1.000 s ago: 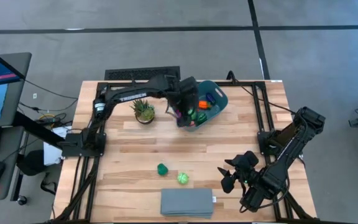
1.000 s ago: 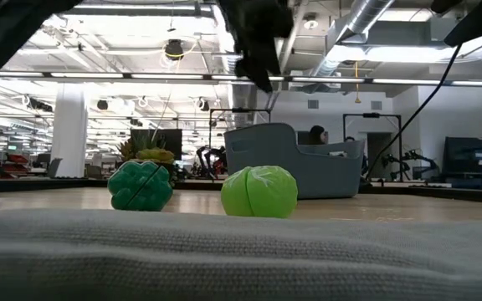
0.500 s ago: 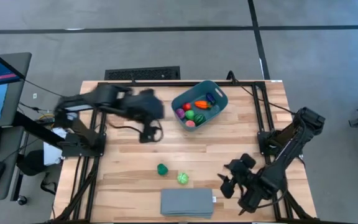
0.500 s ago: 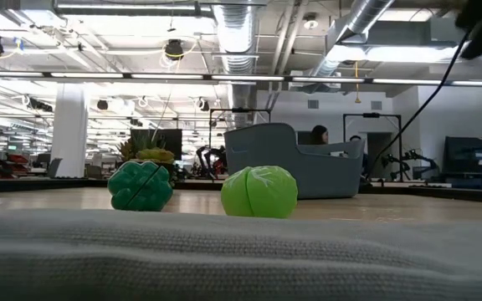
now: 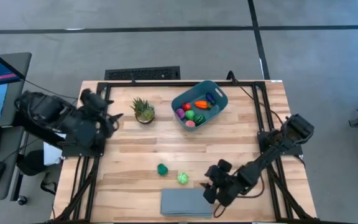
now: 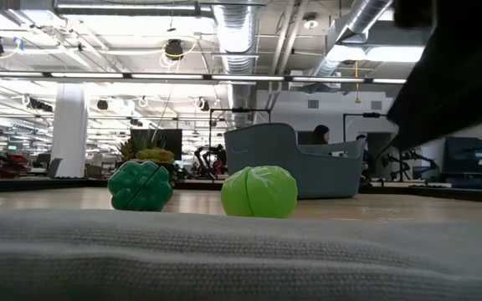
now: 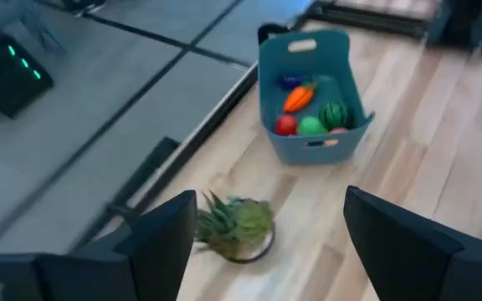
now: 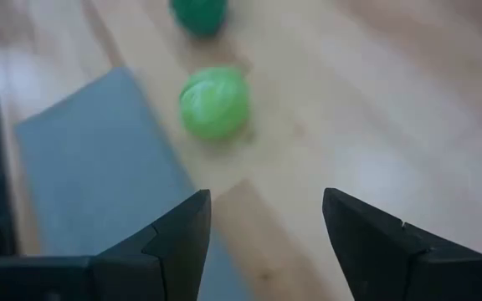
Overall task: Pick and placing Produce into tupperware
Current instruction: Put the bell pepper into the bin
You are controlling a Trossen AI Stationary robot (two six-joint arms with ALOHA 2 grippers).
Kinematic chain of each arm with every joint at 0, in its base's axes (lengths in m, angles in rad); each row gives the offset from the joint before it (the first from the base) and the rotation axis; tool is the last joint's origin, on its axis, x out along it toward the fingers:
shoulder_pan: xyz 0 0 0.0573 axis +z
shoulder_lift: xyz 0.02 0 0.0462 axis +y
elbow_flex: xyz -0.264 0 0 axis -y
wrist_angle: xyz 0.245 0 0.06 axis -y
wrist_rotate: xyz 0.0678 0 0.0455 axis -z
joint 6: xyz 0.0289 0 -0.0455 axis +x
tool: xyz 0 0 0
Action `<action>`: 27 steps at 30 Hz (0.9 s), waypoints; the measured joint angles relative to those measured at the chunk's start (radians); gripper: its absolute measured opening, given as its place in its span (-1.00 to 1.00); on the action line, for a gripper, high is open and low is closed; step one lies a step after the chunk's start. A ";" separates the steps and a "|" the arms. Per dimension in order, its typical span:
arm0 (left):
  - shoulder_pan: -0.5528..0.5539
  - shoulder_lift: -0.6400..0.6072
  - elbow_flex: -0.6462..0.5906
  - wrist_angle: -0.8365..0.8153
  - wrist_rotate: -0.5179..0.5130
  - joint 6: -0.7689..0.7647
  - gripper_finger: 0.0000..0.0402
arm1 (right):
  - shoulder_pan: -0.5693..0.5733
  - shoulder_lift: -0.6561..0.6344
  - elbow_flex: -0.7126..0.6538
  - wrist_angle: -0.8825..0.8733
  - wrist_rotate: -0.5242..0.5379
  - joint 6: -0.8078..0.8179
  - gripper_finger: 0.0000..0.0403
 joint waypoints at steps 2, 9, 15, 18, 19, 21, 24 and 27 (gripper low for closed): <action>-0.060 -0.107 -0.145 0.013 -0.037 -0.159 0.45 | -0.032 0.021 -0.013 0.086 -0.080 -0.022 0.27; -0.212 -0.350 -0.510 0.140 -0.048 -0.453 0.45 | -0.120 0.013 -0.013 0.212 -0.203 -0.065 0.27; -0.232 -0.410 -0.562 0.132 -0.054 -0.460 0.45 | -0.158 -0.057 -0.004 0.233 -0.236 -0.045 0.27; -0.232 -0.434 -0.562 0.132 -0.055 -0.423 0.45 | -0.188 -0.074 -0.005 0.259 -0.304 -0.026 0.27; -0.232 -0.442 -0.562 0.132 -0.056 -0.409 0.45 | -0.204 -0.076 -0.004 0.280 -0.335 -0.014 0.27; -0.232 -0.454 -0.562 0.130 -0.066 -0.387 0.45 | -0.231 -0.075 -0.004 0.298 -0.393 0.011 0.27; -0.232 -0.474 -0.562 0.122 -0.073 -0.383 0.45 | -0.278 -0.065 -0.004 0.317 -0.446 0.073 0.29; -0.232 -0.481 -0.562 0.112 -0.072 -0.376 0.45 | -0.322 -0.065 -0.005 0.292 -0.495 0.119 0.37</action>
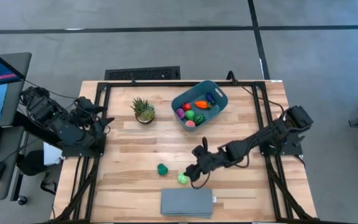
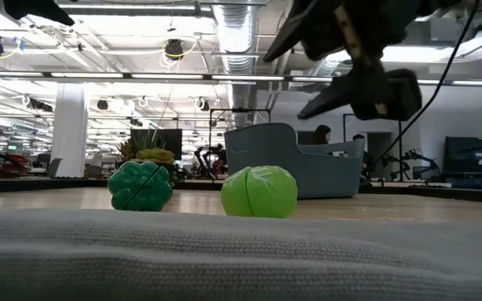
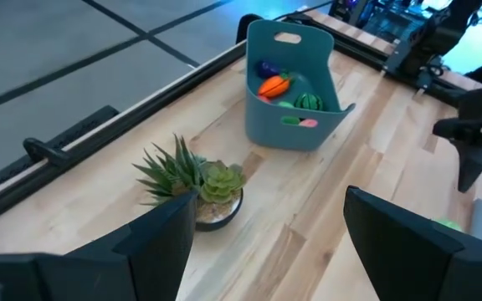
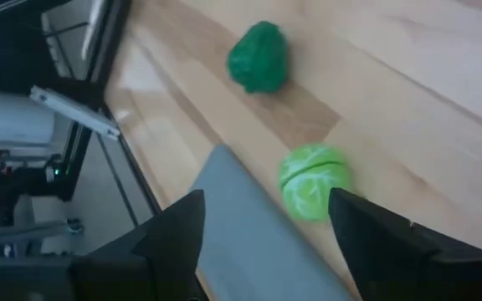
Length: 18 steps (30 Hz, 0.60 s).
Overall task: Pick and placing Produce into tupperware
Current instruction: Put the bell pepper into the bin
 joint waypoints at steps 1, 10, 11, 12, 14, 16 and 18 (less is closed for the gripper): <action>0.000 0.000 0.000 -0.004 0.000 0.004 0.45 | -0.012 0.000 0.000 -0.008 -0.020 0.009 0.42; 0.000 0.001 0.000 -0.042 0.000 0.016 0.45 | -0.051 0.000 0.000 0.006 -0.082 -0.015 0.65; 0.000 0.001 0.000 -0.046 0.000 0.016 0.45 | -0.051 0.000 0.000 -0.007 -0.083 -0.031 0.65; 0.000 0.001 0.000 -0.050 0.001 0.016 0.45 | -0.051 0.000 0.000 -0.013 -0.088 -0.050 0.65; 0.000 0.001 0.000 -0.052 0.002 0.016 0.45 | -0.047 0.000 0.005 -0.016 -0.099 -0.096 0.65; 0.000 0.001 0.000 -0.052 0.004 0.016 0.45 | -0.039 0.000 0.032 -0.037 -0.102 -0.173 0.63; 0.000 0.001 0.000 -0.052 0.007 0.014 0.45 | -0.027 0.000 0.066 -0.061 -0.097 -0.257 0.62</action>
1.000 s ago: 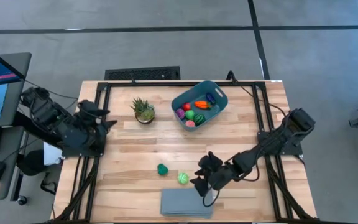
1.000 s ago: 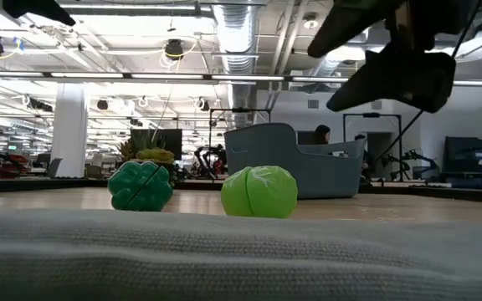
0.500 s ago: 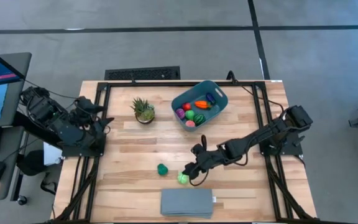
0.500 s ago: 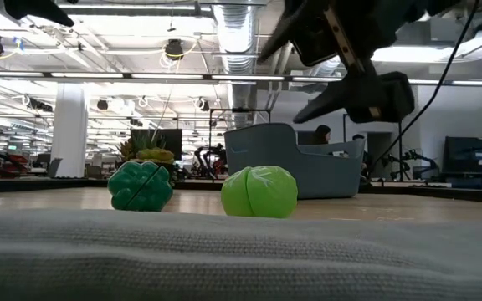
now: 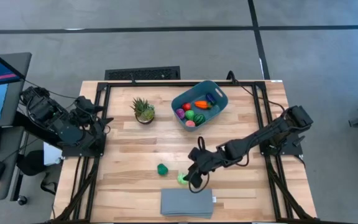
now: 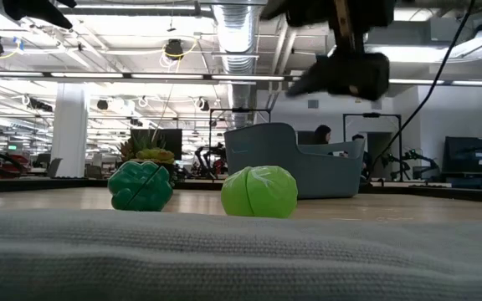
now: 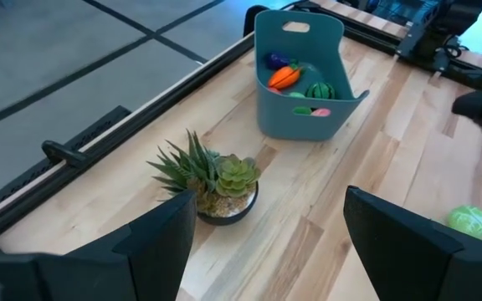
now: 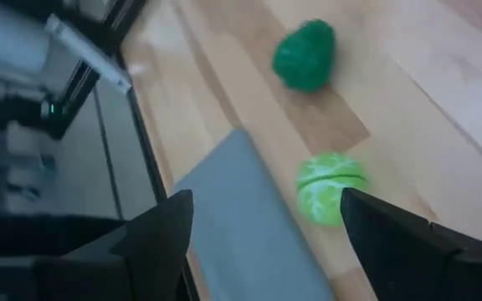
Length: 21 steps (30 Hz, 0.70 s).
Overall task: Pick and placing Produce into tupperware
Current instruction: Put the bell pepper into the bin
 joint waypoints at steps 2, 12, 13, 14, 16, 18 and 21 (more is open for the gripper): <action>0.000 0.000 0.000 0.000 0.008 -0.001 0.45 | 0.006 0.000 0.033 -0.044 0.007 -0.063 0.60; 0.000 0.000 0.000 0.000 0.022 -0.009 0.45 | 0.006 0.035 0.080 -0.157 0.014 -0.275 0.52; 0.000 0.000 0.000 0.001 0.023 -0.011 0.45 | 0.006 0.036 0.080 -0.183 0.004 -0.285 0.52; 0.000 0.001 0.000 0.000 0.026 -0.012 0.45 | 0.006 0.050 0.088 -0.179 -0.009 -0.295 0.52; 0.000 0.002 0.000 -0.002 0.029 -0.012 0.45 | 0.006 0.099 0.122 -0.147 -0.052 -0.303 0.52; 0.000 0.003 0.000 -0.003 0.030 -0.012 0.45 | 0.005 0.115 0.124 -0.229 -0.085 -0.309 0.52; 0.000 0.003 0.000 -0.006 0.030 -0.012 0.45 | -0.006 0.172 0.177 -0.227 -0.097 -0.292 0.52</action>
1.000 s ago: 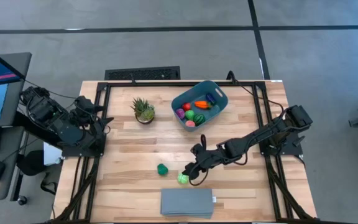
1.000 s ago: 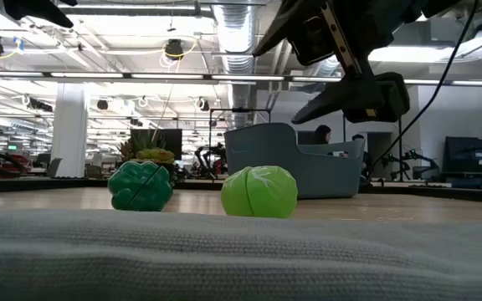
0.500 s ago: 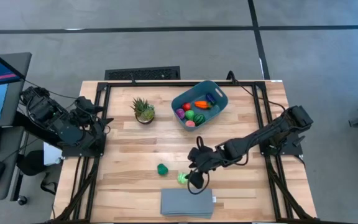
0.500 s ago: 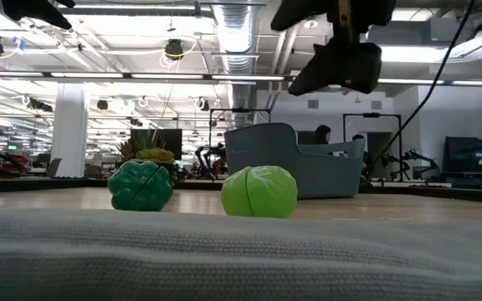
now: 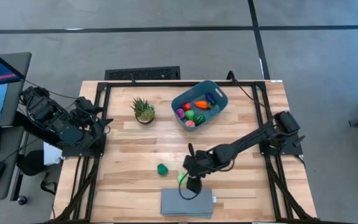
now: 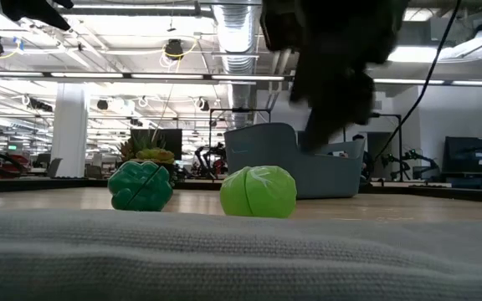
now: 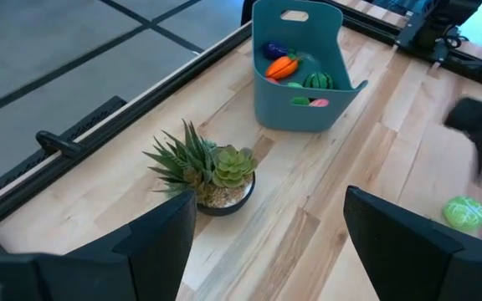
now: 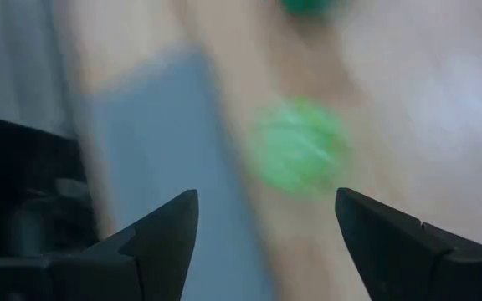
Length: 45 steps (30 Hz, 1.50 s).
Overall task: Pick and placing Produce into tupperware
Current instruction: Put the bell pepper into the bin
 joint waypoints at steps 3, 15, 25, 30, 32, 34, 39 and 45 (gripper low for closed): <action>0.000 -0.001 0.000 -0.003 0.002 0.000 0.45 | -0.003 0.046 0.049 -0.015 0.003 0.015 0.52; 0.000 -0.001 0.001 -0.011 0.019 0.000 0.45 | 0.006 0.163 0.236 -0.217 0.060 0.053 0.52; -0.001 -0.001 0.001 -0.022 0.013 0.007 0.45 | 0.002 0.159 0.246 -0.292 0.114 0.113 0.52; -0.001 0.000 -0.004 -0.008 0.053 0.035 0.45 | -0.008 0.159 0.246 -0.307 0.119 0.141 0.52; 0.000 0.000 -0.042 0.069 0.092 0.138 0.45 | -0.015 0.159 0.246 -0.315 0.126 0.136 0.52; -0.003 0.004 -0.110 0.218 0.142 0.306 0.45 | -0.015 0.151 0.245 -0.315 0.167 0.124 0.52; -0.024 0.024 -0.290 0.624 0.201 0.625 0.45 | 0.031 0.069 0.241 -0.284 0.409 0.125 0.52; -0.011 0.068 -0.421 0.814 0.218 0.779 0.45 | 0.125 -0.044 0.163 -0.309 0.688 0.261 0.52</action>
